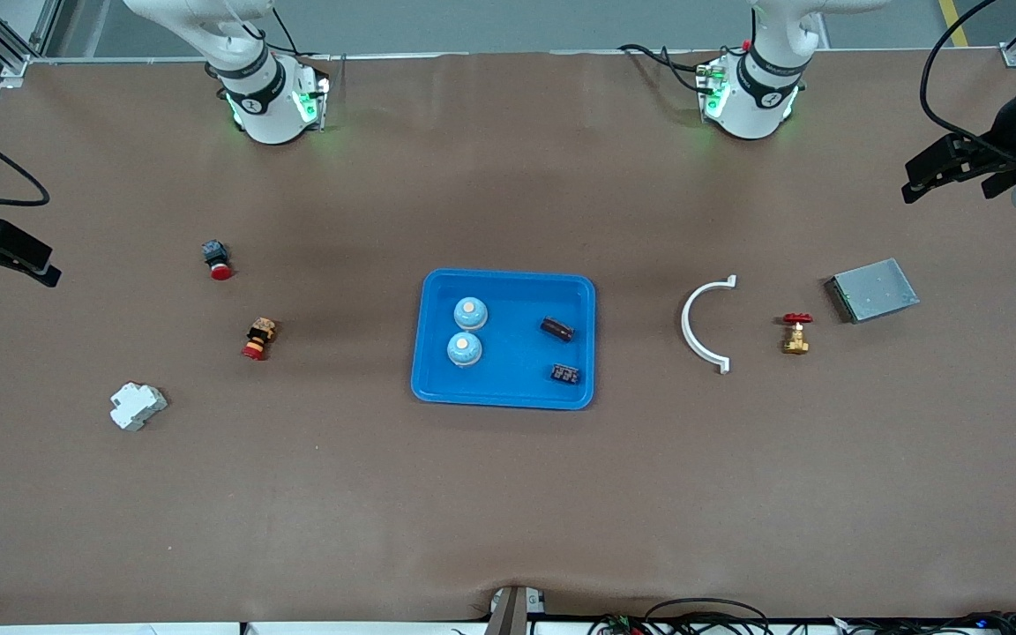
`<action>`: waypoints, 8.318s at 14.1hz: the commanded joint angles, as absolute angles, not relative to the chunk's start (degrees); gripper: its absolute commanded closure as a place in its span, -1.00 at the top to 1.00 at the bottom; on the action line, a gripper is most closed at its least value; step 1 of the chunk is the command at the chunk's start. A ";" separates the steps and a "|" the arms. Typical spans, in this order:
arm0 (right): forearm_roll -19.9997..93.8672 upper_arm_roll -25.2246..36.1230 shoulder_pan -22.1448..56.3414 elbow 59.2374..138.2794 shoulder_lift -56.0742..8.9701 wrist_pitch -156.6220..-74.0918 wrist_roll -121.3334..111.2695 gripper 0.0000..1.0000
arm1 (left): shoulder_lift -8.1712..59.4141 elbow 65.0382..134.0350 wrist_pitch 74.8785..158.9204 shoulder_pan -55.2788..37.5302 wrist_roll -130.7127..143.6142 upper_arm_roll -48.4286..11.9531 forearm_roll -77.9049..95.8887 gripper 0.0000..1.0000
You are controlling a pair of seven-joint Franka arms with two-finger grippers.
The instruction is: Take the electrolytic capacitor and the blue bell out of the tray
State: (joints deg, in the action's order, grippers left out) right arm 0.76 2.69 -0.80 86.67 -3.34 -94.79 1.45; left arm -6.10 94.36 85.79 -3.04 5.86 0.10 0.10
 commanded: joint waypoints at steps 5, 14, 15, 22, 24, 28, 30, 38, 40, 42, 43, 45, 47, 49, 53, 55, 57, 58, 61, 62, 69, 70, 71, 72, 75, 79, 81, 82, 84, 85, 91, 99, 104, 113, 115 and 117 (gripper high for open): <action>0.97 2.64 -1.14 86.04 -3.34 -94.04 1.23 1.00 | -3.53 90.80 83.76 -3.25 5.89 0.53 -0.44 1.00; 0.97 2.55 -0.88 86.04 -3.34 -93.87 1.05 1.00 | 3.86 89.82 88.06 -4.48 15.98 -4.03 0.44 1.00; 0.97 2.55 -0.88 86.04 -3.34 -93.87 1.05 1.00 | 4.82 89.82 88.24 -4.48 18.17 -4.48 0.44 1.00; 0.27 2.55 0.00 85.78 -3.25 -94.13 1.05 1.00 | 8.18 91.84 88.94 -4.05 36.28 -11.33 0.44 1.00; 0.26 2.55 0.09 85.43 -3.25 -94.13 1.05 1.00 | 8.09 91.85 89.21 -4.22 38.83 -11.95 0.44 1.00; 0.35 2.55 0.26 85.69 -3.25 -93.96 1.14 1.00 | 8.26 93.68 92.80 -5.27 43.84 -12.57 0.61 1.00; 0.79 2.46 1.75 86.04 -3.25 -93.87 2.02 1.00 | 8.26 94.22 94.48 -5.27 46.57 -13.70 1.84 1.00; 1.14 2.55 16.24 86.22 -5.62 -93.95 19.14 1.00 | 8.79 95.01 95.10 -5.45 50.89 -14.41 2.72 1.00; 1.23 2.46 19.49 86.22 -7.90 -95.35 23.53 1.00 | 10.01 94.92 96.14 -6.06 52.02 -14.50 2.64 1.00; 1.23 2.46 23.18 86.22 -10.10 -97.90 30.81 1.00 | 11.07 95.01 97.82 -6.85 54.22 -14.50 2.72 1.00; 1.23 2.46 25.03 86.22 -11.33 -99.30 33.98 1.00 | 11.68 95.10 98.52 -7.46 55.45 -14.50 2.72 1.00; 1.23 2.46 28.46 86.22 -14.22 -102.55 39.09 1.00 | 12.39 96.58 101.41 -8.00 57.91 -14.59 2.81 1.00; 1.23 2.46 30.58 86.13 -17.30 -105.19 39.99 1.00 | 12.48 100.18 106.76 -8.09 60.11 -14.85 3.34 1.00; 1.23 2.46 32.34 86.22 -20.64 -108.97 39.99 1.00 | 12.39 104.48 112.12 -8.00 61.25 -14.94 3.52 1.00; 5.62 2.46 33.66 86.22 -26.44 -115.13 39.73 1.00 | 12.30 110.55 121.96 -7.91 64.41 -15.73 7.11 1.00; 5.54 2.46 34.71 86.22 -29.08 -116.79 39.02 1.00 | 13.09 112.06 124.71 -8.43 66.09 -15.82 7.47 1.00; 5.36 2.55 35.59 86.22 -31.36 -119.17 39.02 1.00 | 15.11 112.06 126.64 -9.75 68.80 -15.82 7.47 1.00; 5.01 2.55 36.20 86.22 -32.51 -120.75 39.02 1.00 | 16.25 112.06 128.83 -10.63 71.17 -15.82 7.47 1.00; 4.75 2.55 36.65 86.05 -36.46 -126.37 38.85 1.00 | 19.50 112.15 132.97 -13.27 75.58 -15.82 7.47 1.00; 4.75 2.55 36.65 86.04 -37.08 -127.00 37.80 1.00 | 20.38 112.24 133.59 -13.27 76.37 -15.82 7.38 0.99; 4.57 2.55 36.03 85.87 -40.60 -128.40 30.94 1.00 | 26.18 112.06 142.19 -18.18 86.55 -15.73 7.38 0.56; 4.66 2.55 36.21 85.61 -41.82 -129.63 31.02 1.00 | 27.50 111.89 143.77 -18.80 88.75 -15.82 7.38 0.47; 4.57 2.55 36.47 85.52 -42.88 -131.55 30.94 1.00 | 28.38 111.80 145.18 -19.16 90.42 -15.73 7.30 0.43; 4.66 2.55 36.65 85.52 -43.85 -132.96 30.85 1.00 | 29.00 111.71 146.07 -19.94 91.14 -15.73 7.29 0.40; 4.66 2.55 36.91 85.43 -44.03 -133.24 30.76 1.00 | 29.88 111.01 146.34 -21.36 93.16 -15.73 7.29 0.28; 4.92 2.55 38.05 85.43 -44.47 -133.24 31.02 1.00 | 33.30 108.55 148.52 -23.55 96.85 -15.64 7.03 0.12; 5.10 2.55 38.41 85.52 -44.47 -133.24 31.03 1.00 | 34.62 108.46 150.11 -24.08 97.47 -15.64 6.94 0.09; 5.01 2.55 38.41 85.87 -44.47 -133.24 30.94 1.00 | 35.24 108.28 150.29 -24.43 97.47 -15.47 6.68 0.08; 5.01 2.55 39.02 86.22 -44.47 -132.63 31.02 1.00 | 36.82 106.89 150.56 -24.52 97.38 -15.38 6.59 0.07; 4.92 2.55 39.46 86.31 -44.47 -132.45 31.03 1.00 | 37.35 106.18 150.56 -24.52 97.38 -15.29 6.59 0.05; 4.83 2.64 38.58 87.98 -44.21 -132.45 28.65 1.00 | 38.67 105.47 150.56 -24.79 97.38 -14.94 6.50 -1.00; 4.92 2.64 39.11 87.98 -45.26 -133.77 29.00 1.00 | 29.19 105.38 140.29 -21.55 96.86 -12.74 0.63 -1.00; 5.01 2.55 39.37 87.89 -46.05 -134.91 29.00 1.00 | 24.27 104.15 131.33 -15.40 88.09 -13.01 -0.62 -1.00; 5.01 2.55 39.20 87.80 -45.97 -134.74 28.83 -0.56 | 20.83 104.77 121.74 -1.60 67.18 -13.36 -0.44 -1.00; 5.10 2.55 39.11 87.63 -45.88 -134.47 29.18 -0.69 | 21.18 104.77 120.24 1.92 61.46 -13.36 -0.44 -1.00; 5.18 2.64 39.02 87.45 -45.53 -134.21 29.01 -0.69 | 22.23 104.77 120.15 4.82 55.49 -13.18 -0.53 -1.00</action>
